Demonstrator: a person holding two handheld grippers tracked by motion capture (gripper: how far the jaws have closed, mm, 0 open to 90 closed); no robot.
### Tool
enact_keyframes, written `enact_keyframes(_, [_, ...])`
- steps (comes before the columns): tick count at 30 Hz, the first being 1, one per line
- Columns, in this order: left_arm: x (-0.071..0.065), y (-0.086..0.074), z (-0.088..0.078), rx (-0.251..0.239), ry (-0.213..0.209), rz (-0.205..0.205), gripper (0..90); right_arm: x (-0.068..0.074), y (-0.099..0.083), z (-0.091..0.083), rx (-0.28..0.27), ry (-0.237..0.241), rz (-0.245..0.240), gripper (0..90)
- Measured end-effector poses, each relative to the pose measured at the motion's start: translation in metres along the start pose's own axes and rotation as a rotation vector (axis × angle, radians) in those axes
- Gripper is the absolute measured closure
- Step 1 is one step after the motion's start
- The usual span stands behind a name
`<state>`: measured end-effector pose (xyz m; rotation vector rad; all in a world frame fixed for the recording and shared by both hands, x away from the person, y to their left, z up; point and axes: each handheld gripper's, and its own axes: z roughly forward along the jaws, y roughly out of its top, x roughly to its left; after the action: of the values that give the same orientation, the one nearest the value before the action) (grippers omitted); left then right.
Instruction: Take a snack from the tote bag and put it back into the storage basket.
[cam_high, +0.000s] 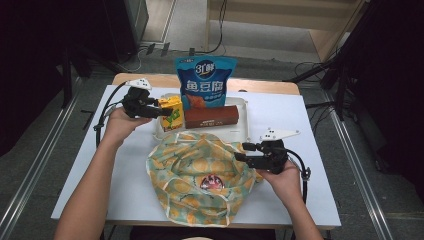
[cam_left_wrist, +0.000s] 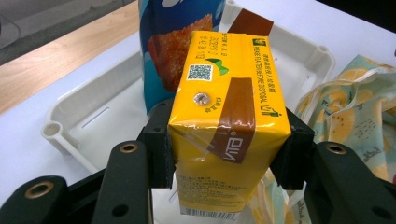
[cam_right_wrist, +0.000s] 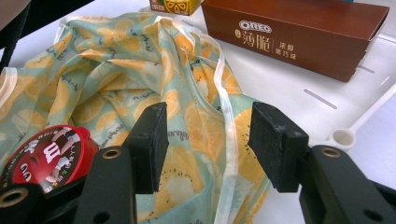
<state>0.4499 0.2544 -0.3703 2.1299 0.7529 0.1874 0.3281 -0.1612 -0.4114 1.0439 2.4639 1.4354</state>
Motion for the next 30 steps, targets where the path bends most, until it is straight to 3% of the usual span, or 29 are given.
enact_keyframes(14, [0.004, -0.008, 0.009, 0.018, 0.009, 0.001, 51.1, 0.0, -0.001, 0.001, 0.005, 0.001, -0.001, 48.2])
enact_keyframes(30, [-0.002, -0.016, 0.025, 0.029, -0.026, 0.059, 51.0, -0.001, 0.0, 0.002, 0.009, 0.004, -0.004, 48.2])
